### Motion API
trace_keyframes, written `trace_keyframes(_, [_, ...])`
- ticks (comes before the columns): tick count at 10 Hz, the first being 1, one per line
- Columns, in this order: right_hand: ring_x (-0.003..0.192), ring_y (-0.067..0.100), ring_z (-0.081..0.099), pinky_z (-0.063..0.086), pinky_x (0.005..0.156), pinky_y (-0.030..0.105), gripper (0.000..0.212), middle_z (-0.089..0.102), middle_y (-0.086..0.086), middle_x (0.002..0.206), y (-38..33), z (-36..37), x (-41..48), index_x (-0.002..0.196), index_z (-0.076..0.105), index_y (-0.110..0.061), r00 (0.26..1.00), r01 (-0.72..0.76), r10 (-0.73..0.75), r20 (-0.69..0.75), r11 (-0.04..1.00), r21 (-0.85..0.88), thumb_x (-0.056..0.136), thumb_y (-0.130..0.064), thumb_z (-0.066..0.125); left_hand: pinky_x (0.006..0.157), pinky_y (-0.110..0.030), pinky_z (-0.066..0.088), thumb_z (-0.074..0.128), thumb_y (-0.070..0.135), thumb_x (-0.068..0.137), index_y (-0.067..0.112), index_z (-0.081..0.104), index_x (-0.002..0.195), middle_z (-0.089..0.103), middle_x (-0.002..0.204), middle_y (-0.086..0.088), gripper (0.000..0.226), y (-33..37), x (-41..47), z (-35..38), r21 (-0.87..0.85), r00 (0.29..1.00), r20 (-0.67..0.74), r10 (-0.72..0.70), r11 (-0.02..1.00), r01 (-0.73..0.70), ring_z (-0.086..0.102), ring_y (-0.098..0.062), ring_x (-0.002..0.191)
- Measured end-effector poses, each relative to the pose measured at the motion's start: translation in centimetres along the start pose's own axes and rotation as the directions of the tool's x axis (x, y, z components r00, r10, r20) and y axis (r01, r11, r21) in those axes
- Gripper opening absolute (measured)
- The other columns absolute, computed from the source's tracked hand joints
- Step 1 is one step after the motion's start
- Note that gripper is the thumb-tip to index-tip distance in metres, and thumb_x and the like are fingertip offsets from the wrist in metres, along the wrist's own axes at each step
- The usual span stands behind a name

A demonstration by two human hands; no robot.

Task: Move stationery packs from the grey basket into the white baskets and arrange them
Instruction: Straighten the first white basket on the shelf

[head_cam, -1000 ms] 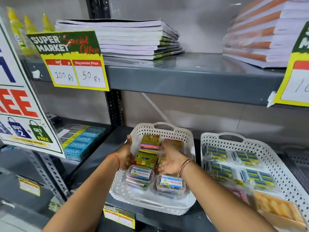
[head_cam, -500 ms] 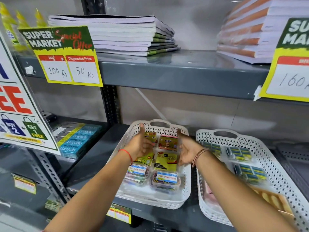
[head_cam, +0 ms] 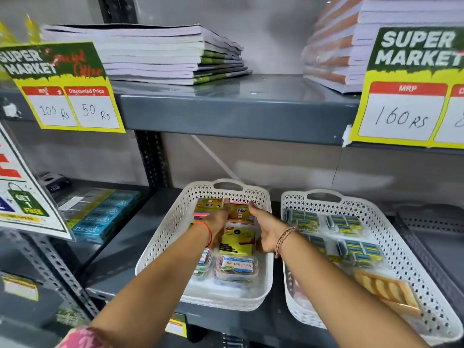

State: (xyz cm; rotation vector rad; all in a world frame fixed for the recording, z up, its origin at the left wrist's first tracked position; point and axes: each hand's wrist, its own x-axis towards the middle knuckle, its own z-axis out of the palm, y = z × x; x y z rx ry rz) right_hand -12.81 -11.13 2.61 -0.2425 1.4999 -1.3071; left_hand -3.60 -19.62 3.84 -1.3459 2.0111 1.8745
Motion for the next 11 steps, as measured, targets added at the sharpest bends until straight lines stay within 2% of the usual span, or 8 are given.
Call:
trace_keyframes(1, [0.134, 0.022, 0.036, 0.030, 0.114, 0.036, 0.076, 0.037, 0.004, 0.148, 0.7, 0.1, -1.7, 0.141, 0.031, -0.019, 0.941, 0.329, -0.307, 0.139, 0.750, -0.574, 0.080, -0.054, 0.060, 0.098, -0.040, 0.043, 0.024, 0.077, 0.071, 0.015, 0.066, 0.094, 0.066, 0.102, -0.018, 0.078, -0.6, -1.6, -2.8, 0.363, 0.929, -0.049, 0.367, 0.873, -0.325, 0.060, -0.029, 0.094])
trace_keyframes(2, [0.125, 0.023, 0.046, 0.039, 0.104, 0.029, 0.082, 0.046, 0.005, 0.140, 2.3, 0.3, -3.5, 0.135, 0.037, -0.013, 0.888, 0.432, -0.243, 0.390, 0.156, -0.888, 0.071, -0.047, 0.074, 0.077, -0.022, 0.040, 0.058, 0.072, 0.063, 0.021, 0.063, 0.103, 0.064, 0.106, -0.002, 0.065, -2.5, -3.2, -6.4, 0.757, 0.909, 0.176, 0.378, 0.538, -0.370, 0.056, -0.018, 0.095])
trace_keyframes(3, [0.113, 0.031, 0.052, 0.046, 0.089, 0.037, 0.074, 0.055, 0.015, 0.124, 4.5, 1.3, -3.8, 0.120, 0.044, -0.005, 0.912, 0.319, -0.182, 0.367, -0.246, -0.915, 0.068, -0.045, 0.076, 0.095, -0.024, 0.038, 0.079, 0.045, 0.062, 0.013, 0.040, 0.130, 0.049, 0.135, -0.007, 0.084, -5.1, -3.3, -7.4, 0.898, 0.962, 0.191, 0.196, 0.361, -0.252, 0.046, -0.021, 0.117])
trace_keyframes(4, [0.105, 0.030, 0.056, 0.049, 0.082, 0.039, 0.064, 0.059, 0.014, 0.114, 5.4, 2.0, -3.2, 0.114, 0.046, -0.006, 0.904, 0.260, -0.254, 0.343, -0.310, -0.915, 0.069, -0.039, 0.077, 0.103, -0.030, 0.032, 0.081, 0.036, 0.063, 0.008, 0.033, 0.134, 0.041, 0.139, -0.013, 0.091, -6.5, -2.5, -6.9, 0.937, 0.946, 0.209, 0.249, 0.226, -0.266, 0.039, -0.027, 0.124])
trace_keyframes(5, [0.103, 0.031, 0.057, 0.049, 0.076, 0.037, 0.062, 0.061, 0.014, 0.112, 5.5, 2.4, -2.8, 0.112, 0.047, -0.006, 0.911, 0.226, -0.278, 0.306, -0.285, -0.932, 0.068, -0.038, 0.077, 0.099, -0.031, 0.033, 0.080, 0.027, 0.065, 0.007, 0.039, 0.129, 0.046, 0.133, -0.014, 0.080, -7.1, -2.2, -7.1, 0.950, 0.931, 0.206, 0.302, 0.167, -0.265, 0.041, -0.028, 0.119])
trace_keyframes(8, [0.102, 0.029, 0.058, 0.052, 0.078, 0.038, 0.059, 0.063, 0.012, 0.111, 5.8, 2.6, -2.6, 0.109, 0.055, -0.007, 0.908, 0.213, -0.308, 0.284, -0.245, -0.946, 0.064, -0.037, 0.080, 0.093, -0.029, 0.037, 0.081, 0.015, 0.060, 0.007, 0.050, 0.116, 0.053, 0.122, -0.014, 0.064, -8.2, -1.4, -7.8, 0.924, 0.895, 0.249, 0.371, 0.187, -0.335, 0.049, -0.027, 0.110])
trace_keyframes(10, [0.105, 0.031, 0.057, 0.050, 0.079, 0.038, 0.065, 0.061, 0.014, 0.114, 5.6, 3.0, -2.8, 0.113, 0.050, -0.006, 0.930, 0.190, -0.261, 0.259, -0.261, -0.946, 0.065, -0.038, 0.080, 0.092, -0.026, 0.034, 0.082, 0.020, 0.062, 0.008, 0.047, 0.120, 0.051, 0.124, -0.012, 0.069, -8.3, -1.1, -7.8, 0.932, 0.902, 0.240, 0.359, 0.175, -0.318, 0.046, -0.026, 0.112])
trace_keyframes(11, [0.113, 0.031, 0.052, 0.048, 0.088, 0.038, 0.076, 0.057, 0.013, 0.122, 5.5, 2.7, -4.6, 0.124, 0.044, -0.008, 0.909, 0.197, -0.322, 0.265, -0.230, -0.953, 0.066, -0.046, 0.077, 0.097, -0.028, 0.032, 0.082, 0.030, 0.061, 0.012, 0.042, 0.124, 0.046, 0.126, -0.007, 0.076, -8.2, -2.9, -7.8, 0.915, 0.888, 0.195, 0.416, 0.250, -0.318, 0.039, -0.023, 0.116])
